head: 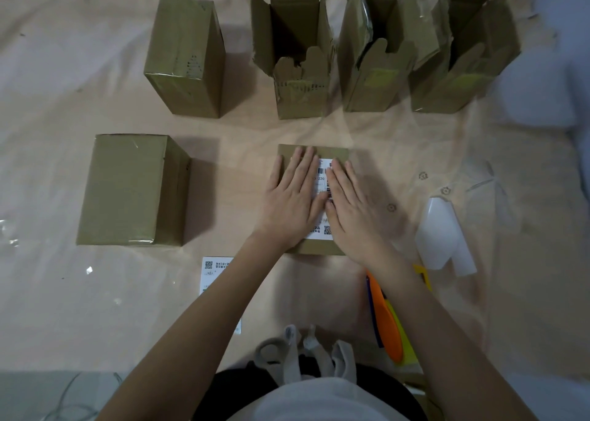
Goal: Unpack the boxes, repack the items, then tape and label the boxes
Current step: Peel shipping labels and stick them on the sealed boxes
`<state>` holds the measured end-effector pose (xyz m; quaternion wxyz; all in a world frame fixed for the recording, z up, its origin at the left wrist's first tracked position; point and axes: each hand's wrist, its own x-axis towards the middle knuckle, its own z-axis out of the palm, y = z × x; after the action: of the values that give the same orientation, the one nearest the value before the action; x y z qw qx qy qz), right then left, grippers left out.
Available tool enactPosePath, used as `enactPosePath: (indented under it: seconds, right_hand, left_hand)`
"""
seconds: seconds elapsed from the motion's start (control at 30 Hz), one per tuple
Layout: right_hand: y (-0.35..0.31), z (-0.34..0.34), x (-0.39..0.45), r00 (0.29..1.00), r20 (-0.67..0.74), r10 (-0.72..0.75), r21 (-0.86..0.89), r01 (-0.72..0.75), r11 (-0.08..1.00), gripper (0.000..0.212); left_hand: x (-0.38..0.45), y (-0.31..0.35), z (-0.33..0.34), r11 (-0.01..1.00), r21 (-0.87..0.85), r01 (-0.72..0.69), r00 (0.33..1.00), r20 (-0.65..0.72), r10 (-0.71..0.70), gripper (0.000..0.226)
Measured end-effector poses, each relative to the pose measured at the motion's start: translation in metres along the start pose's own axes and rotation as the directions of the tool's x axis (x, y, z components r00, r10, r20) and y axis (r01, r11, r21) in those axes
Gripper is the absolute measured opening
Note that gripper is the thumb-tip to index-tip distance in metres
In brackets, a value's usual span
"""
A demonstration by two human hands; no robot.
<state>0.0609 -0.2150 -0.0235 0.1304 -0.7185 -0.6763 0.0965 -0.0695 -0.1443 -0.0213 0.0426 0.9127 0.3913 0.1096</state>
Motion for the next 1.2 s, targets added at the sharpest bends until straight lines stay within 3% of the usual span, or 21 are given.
enactPosePath:
  seconds: [0.13, 0.27, 0.37, 0.53, 0.73, 0.93, 1.1, 1.2]
  right_hand:
    - [-0.003, -0.002, 0.001, 1.000, -0.019, 0.021, 0.039, -0.020, 0.999, 0.060]
    - [-0.012, -0.004, 0.005, 0.992, -0.129, -0.003, -0.092, -0.009, 0.996, 0.054]
    - [-0.022, -0.002, 0.015, 0.988, -0.128, -0.087, -0.155, 0.067, 0.986, 0.051]
    - [-0.020, 0.004, 0.023, 0.987, -0.071, -0.142, -0.198, 0.126, 0.972, 0.049]
    - [-0.010, 0.005, 0.020, 0.998, -0.069, 0.000, -0.171, -0.012, 0.985, 0.063]
    - [-0.012, 0.005, 0.019, 0.997, -0.058, 0.055, -0.111, -0.061, 0.992, 0.061]
    - [-0.009, 0.006, 0.012, 0.995, -0.082, 0.051, 0.023, -0.049, 0.999, 0.058]
    - [-0.003, 0.007, 0.003, 0.985, -0.081, 0.153, 0.221, -0.132, 0.966, 0.061]
  left_hand:
    - [-0.007, -0.006, 0.002, 0.996, -0.019, 0.091, 0.995, -0.032, -0.092, 0.060]
    - [-0.018, -0.008, 0.003, 0.965, -0.112, 0.235, 0.968, -0.064, -0.243, 0.058]
    - [-0.018, -0.005, 0.002, 0.948, -0.155, 0.277, 0.956, -0.050, -0.288, 0.058]
    - [-0.017, -0.004, 0.003, 0.949, -0.144, 0.280, 0.957, -0.042, -0.288, 0.057]
    - [-0.017, -0.003, -0.001, 0.949, -0.143, 0.281, 0.957, -0.028, -0.288, 0.058]
    - [-0.009, 0.000, -0.005, 0.966, -0.006, 0.259, 0.965, -0.038, -0.259, 0.058]
    - [0.004, 0.004, -0.009, 0.982, -0.025, 0.186, 0.981, -0.040, -0.187, 0.059]
    - [0.004, 0.008, -0.003, 0.994, -0.035, 0.099, 0.995, -0.023, -0.100, 0.061]
